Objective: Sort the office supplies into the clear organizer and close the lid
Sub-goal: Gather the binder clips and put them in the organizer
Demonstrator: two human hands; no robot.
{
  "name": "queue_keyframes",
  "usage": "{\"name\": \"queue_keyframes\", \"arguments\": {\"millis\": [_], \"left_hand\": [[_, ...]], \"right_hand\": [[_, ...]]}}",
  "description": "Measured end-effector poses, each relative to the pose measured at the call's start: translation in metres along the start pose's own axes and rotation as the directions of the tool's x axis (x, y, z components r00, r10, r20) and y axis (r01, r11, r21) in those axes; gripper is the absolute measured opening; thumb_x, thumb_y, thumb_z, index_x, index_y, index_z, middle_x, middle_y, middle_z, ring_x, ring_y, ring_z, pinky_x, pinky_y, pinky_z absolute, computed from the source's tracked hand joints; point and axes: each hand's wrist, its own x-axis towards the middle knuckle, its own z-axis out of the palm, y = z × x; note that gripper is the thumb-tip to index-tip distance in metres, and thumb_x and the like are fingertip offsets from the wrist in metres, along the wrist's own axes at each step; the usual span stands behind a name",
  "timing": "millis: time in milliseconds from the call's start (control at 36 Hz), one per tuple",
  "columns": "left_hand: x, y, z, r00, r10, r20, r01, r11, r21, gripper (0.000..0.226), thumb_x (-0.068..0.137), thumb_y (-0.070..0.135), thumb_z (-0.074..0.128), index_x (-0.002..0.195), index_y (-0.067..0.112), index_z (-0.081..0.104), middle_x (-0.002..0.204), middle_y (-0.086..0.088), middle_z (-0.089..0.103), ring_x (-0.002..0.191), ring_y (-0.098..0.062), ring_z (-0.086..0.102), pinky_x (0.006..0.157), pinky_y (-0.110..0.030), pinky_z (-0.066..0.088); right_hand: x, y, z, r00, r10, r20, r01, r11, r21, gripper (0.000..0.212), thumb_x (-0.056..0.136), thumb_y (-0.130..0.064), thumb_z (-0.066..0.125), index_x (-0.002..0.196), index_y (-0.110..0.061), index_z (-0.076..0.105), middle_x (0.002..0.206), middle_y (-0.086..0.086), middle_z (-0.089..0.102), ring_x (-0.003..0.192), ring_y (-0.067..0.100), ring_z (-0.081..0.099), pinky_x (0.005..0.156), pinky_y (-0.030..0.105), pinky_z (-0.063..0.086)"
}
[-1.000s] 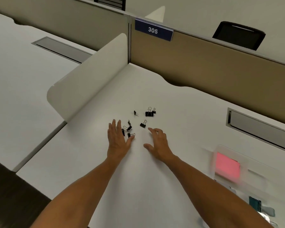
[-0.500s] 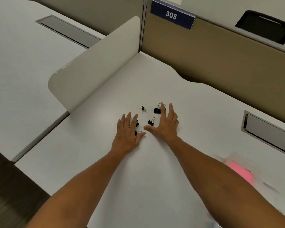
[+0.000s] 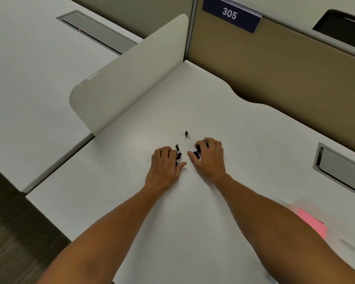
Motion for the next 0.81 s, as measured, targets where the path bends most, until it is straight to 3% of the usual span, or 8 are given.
{"name": "queue_keyframes", "arguments": {"millis": [167, 306, 417, 528, 639, 806], "left_hand": [[0.000, -0.001, 0.000, 0.999, 0.034, 0.037, -0.036, 0.998, 0.048, 0.041, 0.095, 0.055, 0.040, 0.101, 0.018, 0.055, 0.103, -0.003, 0.050, 0.089, -0.022, 0.044, 0.077, -0.033, 0.044], [0.001, 0.000, 0.000, 0.998, 0.053, 0.034, -0.054, 0.998, 0.033, 0.042, 0.095, 0.056, 0.043, 0.092, 0.016, 0.053, 0.088, -0.002, 0.051, 0.075, -0.019, 0.044, 0.068, -0.034, 0.044], [-0.001, 0.000, -0.001, 0.998, 0.068, -0.010, -0.068, 0.997, -0.040, 0.041, 0.091, 0.055, 0.054, 0.079, 0.015, 0.051, 0.073, 0.001, 0.050, 0.065, -0.018, 0.044, 0.062, -0.033, 0.043], [-0.001, -0.001, -0.003, 0.997, 0.065, -0.032, -0.068, 0.991, -0.118, 0.045, 0.087, 0.051, 0.064, 0.067, 0.015, 0.046, 0.060, 0.000, 0.049, 0.055, -0.020, 0.044, 0.056, -0.033, 0.040], [-0.004, -0.001, -0.007, 1.000, -0.001, -0.027, -0.004, 0.981, -0.194, 0.047, 0.087, 0.041, 0.065, 0.060, 0.017, 0.036, 0.050, 0.001, 0.043, 0.046, -0.023, 0.038, 0.051, -0.032, 0.037], [-0.007, -0.002, -0.011, 0.984, -0.180, -0.022, 0.160, 0.920, -0.358, 0.047, 0.090, 0.046, 0.060, 0.062, 0.015, 0.039, 0.047, 0.005, 0.040, 0.042, -0.015, 0.035, 0.045, -0.028, 0.037]], "right_hand": [[-0.020, -0.011, 0.002, 0.999, -0.032, -0.042, 0.029, 0.998, -0.063, 0.017, 0.093, -0.037, 0.055, 0.094, -0.021, 0.062, 0.095, 0.001, 0.056, 0.081, 0.020, 0.049, 0.066, 0.033, 0.047], [-0.035, -0.017, -0.007, 1.000, 0.009, 0.005, -0.008, 0.991, -0.137, 0.022, 0.093, -0.046, 0.052, 0.089, -0.026, 0.061, 0.086, -0.006, 0.055, 0.060, 0.015, 0.051, 0.045, 0.027, 0.044], [-0.041, -0.020, -0.013, 0.995, 0.093, 0.038, -0.086, 0.984, -0.155, 0.030, 0.093, -0.054, 0.049, 0.091, -0.027, 0.060, 0.086, -0.008, 0.056, 0.050, 0.018, 0.051, 0.045, 0.028, 0.047], [-0.044, -0.022, -0.018, 0.977, 0.202, 0.074, -0.192, 0.973, -0.126, 0.033, 0.091, -0.056, 0.047, 0.085, -0.025, 0.058, 0.081, -0.008, 0.054, 0.054, 0.021, 0.053, 0.051, 0.028, 0.042], [-0.045, -0.022, -0.022, 0.933, 0.349, 0.086, -0.356, 0.931, 0.081, 0.026, 0.091, -0.046, 0.052, 0.081, -0.022, 0.056, 0.075, -0.006, 0.054, 0.063, 0.018, 0.053, 0.059, 0.030, 0.037], [-0.050, -0.023, -0.039, 0.829, 0.552, 0.089, -0.510, 0.681, 0.526, 0.027, 0.088, -0.035, 0.065, 0.072, -0.014, 0.058, 0.069, 0.001, 0.060, 0.062, 0.010, 0.053, 0.058, 0.022, 0.042]]}}
